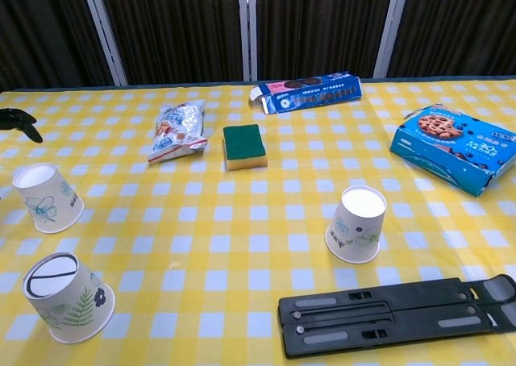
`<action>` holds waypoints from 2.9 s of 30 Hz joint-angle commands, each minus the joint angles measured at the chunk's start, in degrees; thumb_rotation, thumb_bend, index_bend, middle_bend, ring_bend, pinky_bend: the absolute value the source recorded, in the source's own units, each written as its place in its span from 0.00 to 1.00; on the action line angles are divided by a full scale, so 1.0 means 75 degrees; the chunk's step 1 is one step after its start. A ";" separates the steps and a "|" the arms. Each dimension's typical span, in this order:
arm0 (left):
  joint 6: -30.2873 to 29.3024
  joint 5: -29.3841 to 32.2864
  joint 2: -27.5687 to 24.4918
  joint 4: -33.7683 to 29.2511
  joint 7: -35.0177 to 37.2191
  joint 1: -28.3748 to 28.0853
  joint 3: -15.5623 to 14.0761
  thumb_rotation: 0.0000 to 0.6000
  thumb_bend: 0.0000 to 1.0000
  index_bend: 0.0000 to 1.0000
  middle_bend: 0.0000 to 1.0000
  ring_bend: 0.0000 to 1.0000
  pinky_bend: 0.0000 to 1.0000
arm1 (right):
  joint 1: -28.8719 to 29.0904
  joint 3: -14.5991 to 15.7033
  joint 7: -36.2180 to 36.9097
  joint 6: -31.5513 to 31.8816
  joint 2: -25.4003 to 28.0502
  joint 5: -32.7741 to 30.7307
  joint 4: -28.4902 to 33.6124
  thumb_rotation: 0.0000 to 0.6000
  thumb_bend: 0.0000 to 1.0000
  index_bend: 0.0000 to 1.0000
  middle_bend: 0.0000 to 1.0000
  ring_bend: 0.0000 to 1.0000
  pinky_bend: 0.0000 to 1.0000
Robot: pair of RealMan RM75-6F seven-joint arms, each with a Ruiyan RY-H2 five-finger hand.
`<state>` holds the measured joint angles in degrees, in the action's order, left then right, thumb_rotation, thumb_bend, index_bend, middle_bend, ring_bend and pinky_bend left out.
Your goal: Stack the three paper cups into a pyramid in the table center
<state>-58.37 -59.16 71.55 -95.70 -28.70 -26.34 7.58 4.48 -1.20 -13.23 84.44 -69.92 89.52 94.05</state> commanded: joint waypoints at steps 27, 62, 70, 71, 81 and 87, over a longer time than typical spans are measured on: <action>-0.0227 -0.0154 0.0083 0.0008 0.0234 -0.0311 -0.0338 1.00 0.36 0.46 0.00 0.00 0.00 | 0.0017 0.0020 -0.0039 -0.0042 -0.0052 -0.0003 -0.0035 1.00 0.15 0.01 0.00 0.00 0.00; -0.0148 0.2166 0.2631 -0.0357 -0.2565 -0.3188 0.0626 1.00 0.35 0.42 0.00 0.00 0.00 | 0.0061 -0.0061 0.0783 -0.0095 0.0206 -0.0118 -0.0030 1.00 0.15 0.01 0.00 0.00 0.00; -0.0285 0.2373 0.2960 -0.0175 -0.2681 -0.3461 0.0535 1.00 0.34 0.38 0.00 0.00 0.00 | 0.0060 -0.0056 0.0817 -0.0084 0.0212 -0.0107 -0.0036 1.00 0.16 0.01 0.00 0.00 0.00; -0.0306 0.2381 0.2981 -0.0161 -0.2677 -0.3473 0.0532 1.00 0.33 0.35 0.00 0.00 0.00 | 0.0059 -0.0058 0.0822 -0.0078 0.0212 -0.0104 -0.0035 1.00 0.15 0.01 0.00 0.00 0.00; -0.0479 0.2357 0.2718 -0.0480 -0.2497 -0.3466 0.0362 1.00 0.27 0.00 0.00 0.00 0.00 | 0.0052 -0.0048 0.0782 -0.0059 0.0208 -0.0086 -0.0037 1.00 0.15 0.01 0.00 0.00 0.00; -0.0997 0.1469 0.2003 -0.1252 -0.1795 -0.2925 0.0072 1.00 0.27 0.00 0.00 0.00 0.00 | 0.0045 -0.0038 0.0681 -0.0046 0.0180 -0.0076 -0.0036 1.00 0.15 0.01 0.00 0.00 0.00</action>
<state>-64.09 -45.24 88.85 -102.74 -44.60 -50.28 9.32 4.83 -1.48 -8.10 84.08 -68.56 88.95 93.77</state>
